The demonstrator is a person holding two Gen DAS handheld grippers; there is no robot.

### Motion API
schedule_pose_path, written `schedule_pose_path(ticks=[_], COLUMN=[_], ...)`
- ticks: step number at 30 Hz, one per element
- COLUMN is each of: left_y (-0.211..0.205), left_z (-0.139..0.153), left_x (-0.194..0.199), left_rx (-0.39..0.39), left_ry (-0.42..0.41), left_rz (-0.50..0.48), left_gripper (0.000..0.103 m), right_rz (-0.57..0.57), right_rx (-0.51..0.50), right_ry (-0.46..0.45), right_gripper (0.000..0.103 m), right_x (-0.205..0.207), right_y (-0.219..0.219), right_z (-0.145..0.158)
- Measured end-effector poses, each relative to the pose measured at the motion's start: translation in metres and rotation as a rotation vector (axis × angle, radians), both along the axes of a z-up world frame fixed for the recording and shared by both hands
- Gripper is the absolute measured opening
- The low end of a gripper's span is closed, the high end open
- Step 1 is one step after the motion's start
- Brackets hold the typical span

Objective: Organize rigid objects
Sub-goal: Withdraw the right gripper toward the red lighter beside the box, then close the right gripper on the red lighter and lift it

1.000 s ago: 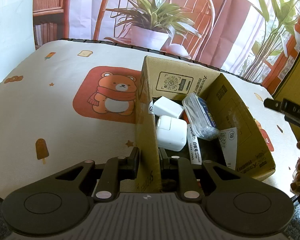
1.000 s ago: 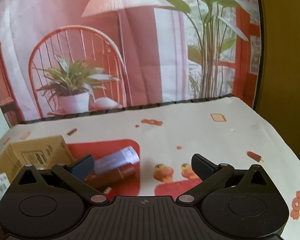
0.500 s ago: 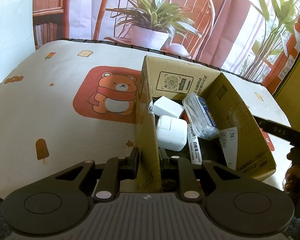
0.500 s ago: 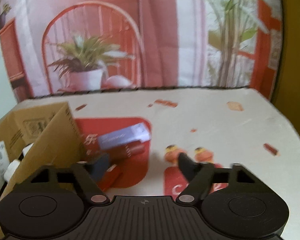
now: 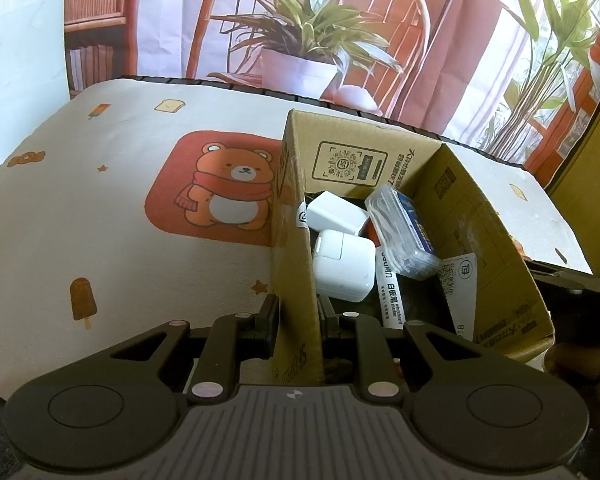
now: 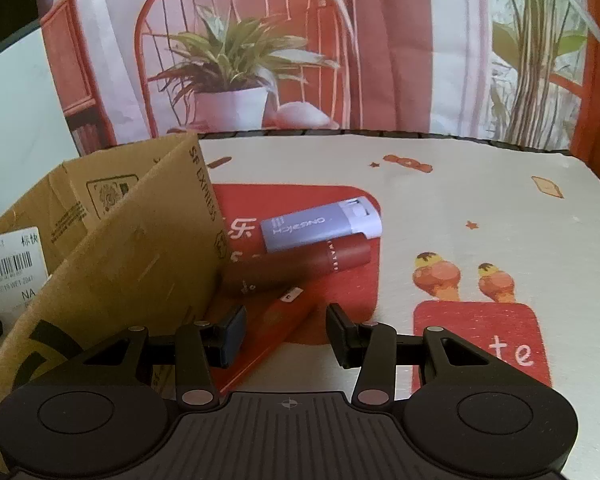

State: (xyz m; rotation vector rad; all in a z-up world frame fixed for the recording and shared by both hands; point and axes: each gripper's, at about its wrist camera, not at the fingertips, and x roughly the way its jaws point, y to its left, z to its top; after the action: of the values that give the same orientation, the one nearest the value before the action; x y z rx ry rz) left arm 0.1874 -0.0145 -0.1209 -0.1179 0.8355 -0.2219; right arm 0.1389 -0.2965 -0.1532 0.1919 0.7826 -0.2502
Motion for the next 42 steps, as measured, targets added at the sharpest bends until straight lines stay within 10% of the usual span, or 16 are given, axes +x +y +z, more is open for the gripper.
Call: schedule_pose_path(ticks=[42], left_y=[0.003], left_z=[-0.003], left_x=[0.0], left_rx=[0.0], left_ry=[0.001], left_rz=[0.002], left_gripper=[0.021], right_rz=[0.027], right_rx=[-0.135], right_ry=[0.089], right_gripper=[0.025], right_x=[-0.002], right_y=[0.009], right_z=[-0.003])
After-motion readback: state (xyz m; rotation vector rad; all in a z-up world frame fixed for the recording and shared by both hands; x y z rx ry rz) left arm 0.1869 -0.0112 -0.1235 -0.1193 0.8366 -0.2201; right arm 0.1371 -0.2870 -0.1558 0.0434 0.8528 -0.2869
